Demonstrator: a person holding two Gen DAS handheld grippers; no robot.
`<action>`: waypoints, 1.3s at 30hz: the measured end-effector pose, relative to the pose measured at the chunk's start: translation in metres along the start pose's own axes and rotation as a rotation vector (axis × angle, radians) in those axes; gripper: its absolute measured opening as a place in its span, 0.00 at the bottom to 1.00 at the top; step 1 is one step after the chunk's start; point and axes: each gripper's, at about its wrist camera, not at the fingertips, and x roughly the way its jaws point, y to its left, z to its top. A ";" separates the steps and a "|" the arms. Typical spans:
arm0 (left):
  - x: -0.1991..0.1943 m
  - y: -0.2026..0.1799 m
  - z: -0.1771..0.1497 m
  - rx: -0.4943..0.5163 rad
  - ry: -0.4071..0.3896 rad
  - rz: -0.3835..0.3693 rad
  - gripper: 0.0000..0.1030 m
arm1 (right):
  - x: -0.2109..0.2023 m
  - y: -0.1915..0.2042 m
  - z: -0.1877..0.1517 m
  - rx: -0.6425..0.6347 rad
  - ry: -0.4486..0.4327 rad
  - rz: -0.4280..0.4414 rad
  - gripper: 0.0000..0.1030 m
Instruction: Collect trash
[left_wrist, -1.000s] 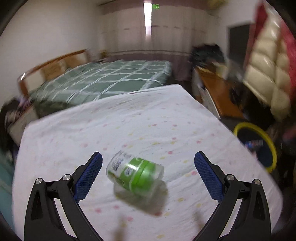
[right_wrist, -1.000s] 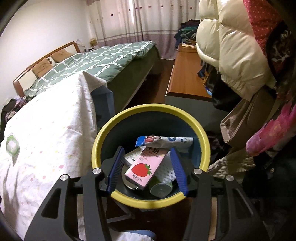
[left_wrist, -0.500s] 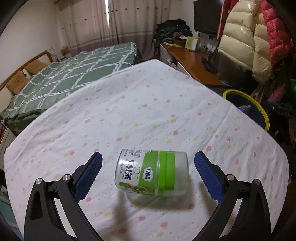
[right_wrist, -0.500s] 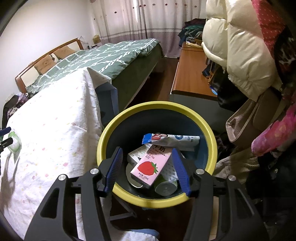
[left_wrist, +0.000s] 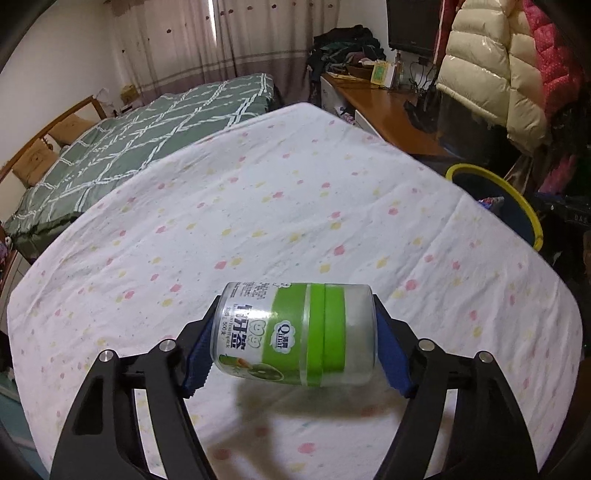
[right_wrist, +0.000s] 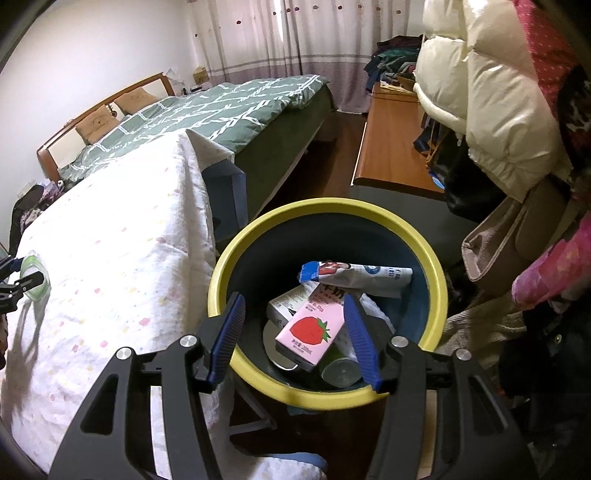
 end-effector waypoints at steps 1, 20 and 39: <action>-0.003 -0.007 0.002 0.011 -0.007 0.003 0.72 | -0.002 -0.002 0.000 0.003 -0.003 0.000 0.52; 0.011 -0.207 0.101 0.276 -0.069 -0.157 0.72 | -0.066 -0.071 -0.030 0.034 -0.087 -0.081 0.56; 0.103 -0.325 0.146 0.327 0.036 -0.247 0.89 | -0.084 -0.111 -0.045 0.082 -0.072 -0.113 0.56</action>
